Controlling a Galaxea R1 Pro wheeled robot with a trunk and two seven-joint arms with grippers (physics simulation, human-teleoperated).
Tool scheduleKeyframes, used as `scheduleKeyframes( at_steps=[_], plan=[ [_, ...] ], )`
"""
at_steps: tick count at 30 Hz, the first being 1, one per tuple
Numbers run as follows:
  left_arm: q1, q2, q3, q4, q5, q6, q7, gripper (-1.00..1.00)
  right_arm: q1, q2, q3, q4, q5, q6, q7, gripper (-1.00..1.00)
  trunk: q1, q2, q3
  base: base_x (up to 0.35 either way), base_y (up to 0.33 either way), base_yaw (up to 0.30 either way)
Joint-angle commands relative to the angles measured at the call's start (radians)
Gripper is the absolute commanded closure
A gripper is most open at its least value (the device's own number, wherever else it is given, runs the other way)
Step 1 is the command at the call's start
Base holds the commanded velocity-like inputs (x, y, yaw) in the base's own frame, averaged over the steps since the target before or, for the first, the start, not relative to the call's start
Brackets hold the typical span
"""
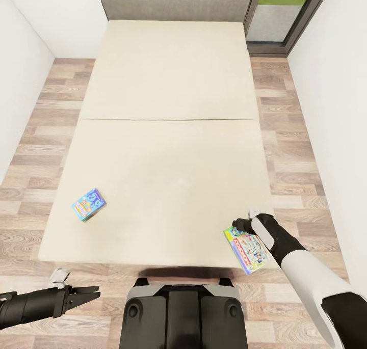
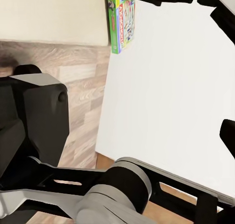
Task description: Put all the toys in the child's room - the three board games (two on the bed and one on the table), the two jigsaw puzzles on the table, and the tennis ball on the table - inside the toy box on the table in the child's room.
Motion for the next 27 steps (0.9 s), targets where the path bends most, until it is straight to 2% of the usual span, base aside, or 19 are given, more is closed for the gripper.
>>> scheduleKeyframes(
  at_steps=[1, 27],
  plan=[
    [0.000, 0.000, 0.000, 0.000, -0.001, 0.011, -0.004, -1.00, 0.000, -0.002, 0.008, -0.002, -0.011, 0.002, -0.009, -1.00, 0.000, -0.002, -0.001, -0.114, 0.000, 0.000],
    [0.000, 0.000, 0.001, 0.000, -0.001, 0.011, -0.004, -1.00, -0.002, 0.001, 0.007, -0.002, -0.011, 0.003, -0.009, -1.00, 0.000, -0.002, -0.001, -0.052, 0.000, 0.000]
  ],
)
